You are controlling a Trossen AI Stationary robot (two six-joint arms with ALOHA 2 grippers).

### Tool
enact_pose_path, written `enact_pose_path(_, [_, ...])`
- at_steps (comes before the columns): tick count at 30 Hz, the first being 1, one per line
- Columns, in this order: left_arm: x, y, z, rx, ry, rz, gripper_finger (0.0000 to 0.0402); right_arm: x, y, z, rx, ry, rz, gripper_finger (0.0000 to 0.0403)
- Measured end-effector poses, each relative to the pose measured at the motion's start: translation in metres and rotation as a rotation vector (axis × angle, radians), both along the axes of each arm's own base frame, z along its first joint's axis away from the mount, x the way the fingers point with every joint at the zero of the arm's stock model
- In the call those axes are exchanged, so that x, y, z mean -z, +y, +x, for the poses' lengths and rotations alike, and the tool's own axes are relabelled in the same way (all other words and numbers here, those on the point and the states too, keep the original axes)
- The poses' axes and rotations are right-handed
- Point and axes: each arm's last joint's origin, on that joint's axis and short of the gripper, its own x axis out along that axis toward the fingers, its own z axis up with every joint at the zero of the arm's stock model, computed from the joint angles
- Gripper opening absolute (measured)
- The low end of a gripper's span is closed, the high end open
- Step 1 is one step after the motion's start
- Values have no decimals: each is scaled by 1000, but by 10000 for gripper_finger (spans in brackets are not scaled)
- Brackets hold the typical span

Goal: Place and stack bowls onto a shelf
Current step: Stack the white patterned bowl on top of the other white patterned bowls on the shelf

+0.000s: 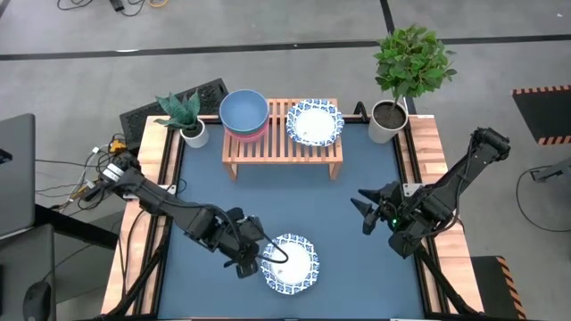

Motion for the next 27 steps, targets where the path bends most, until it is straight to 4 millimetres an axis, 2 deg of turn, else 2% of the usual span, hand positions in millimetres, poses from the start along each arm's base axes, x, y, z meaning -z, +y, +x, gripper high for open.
enact_pose_path(10, [1,4,-1,41,28,35,174,0,-2,1,13,3,-11,226])
enact_pose_path(18, [2,19,4,38,25,115,174,0,-6,4,40,2,-12,226])
enact_pose_path(21, [12,22,4,23,38,135,174,0,-8,5,55,-9,5,226])
enact_pose_path(27, [51,25,-5,34,52,112,174,-1,-6,7,62,-49,69,226])
